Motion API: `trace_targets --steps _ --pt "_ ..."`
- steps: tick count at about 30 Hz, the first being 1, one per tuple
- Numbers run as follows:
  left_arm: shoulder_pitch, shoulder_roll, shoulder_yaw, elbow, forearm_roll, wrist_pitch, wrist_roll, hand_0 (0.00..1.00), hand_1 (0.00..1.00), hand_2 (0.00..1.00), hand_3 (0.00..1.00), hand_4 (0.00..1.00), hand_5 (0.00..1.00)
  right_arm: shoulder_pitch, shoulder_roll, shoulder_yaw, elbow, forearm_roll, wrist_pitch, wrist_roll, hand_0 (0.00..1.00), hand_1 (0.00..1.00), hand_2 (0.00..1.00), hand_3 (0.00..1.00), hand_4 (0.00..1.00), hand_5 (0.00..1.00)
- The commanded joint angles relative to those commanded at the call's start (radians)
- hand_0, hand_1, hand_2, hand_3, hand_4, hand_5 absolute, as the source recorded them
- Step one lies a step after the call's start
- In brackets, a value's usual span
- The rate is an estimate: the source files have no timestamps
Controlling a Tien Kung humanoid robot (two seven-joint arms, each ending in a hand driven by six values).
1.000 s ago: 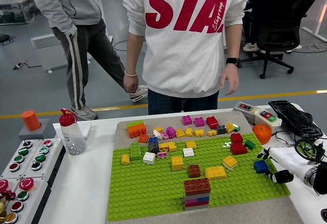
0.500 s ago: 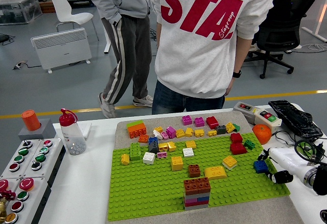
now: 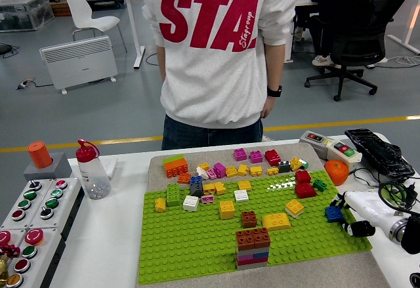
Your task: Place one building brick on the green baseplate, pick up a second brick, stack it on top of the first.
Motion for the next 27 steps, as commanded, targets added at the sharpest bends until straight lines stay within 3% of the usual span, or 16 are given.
trace_targets --steps 13,18,19,24,25,27 --pt "0.006 0.001 -0.007 0.0 0.014 0.0 0.001 0.659 0.682 0.7 0.576 0.297 0.998 -0.023 -0.017 0.04 0.066 0.027 -0.033 -0.005 0.655 0.617 0.606 0.563 0.494 0.127" --pt "0.004 0.002 -0.007 0.0 0.011 0.0 -0.001 0.659 0.682 0.7 0.576 0.297 0.998 -0.037 -0.039 0.07 0.137 0.087 -0.039 -0.041 0.655 0.617 0.606 0.563 0.494 0.127" --pt "0.004 0.002 -0.008 0.0 0.01 0.001 -0.001 0.659 0.681 0.7 0.576 0.298 0.998 -0.039 -0.045 0.076 0.159 0.108 -0.038 -0.058 0.729 0.669 0.639 0.557 0.469 0.116" --pt "0.001 0.003 -0.01 0.0 0.006 0.002 -0.001 0.659 0.681 0.7 0.576 0.298 0.998 -0.053 -0.076 0.117 0.276 0.219 -0.009 -0.158 0.729 0.669 0.639 0.557 0.469 0.116" --pt "0.001 0.004 -0.01 0.0 0.006 0.002 -0.001 0.659 0.681 0.699 0.576 0.298 0.998 -0.054 -0.081 0.124 0.303 0.242 -0.004 -0.179 0.856 0.739 0.717 0.554 0.46 0.12" --pt "0.001 0.004 -0.01 0.0 0.005 0.002 -0.001 0.659 0.681 0.699 0.576 0.298 0.998 -0.056 -0.09 0.133 0.357 0.277 0.005 -0.216 0.856 0.739 0.717 0.554 0.46 0.12"
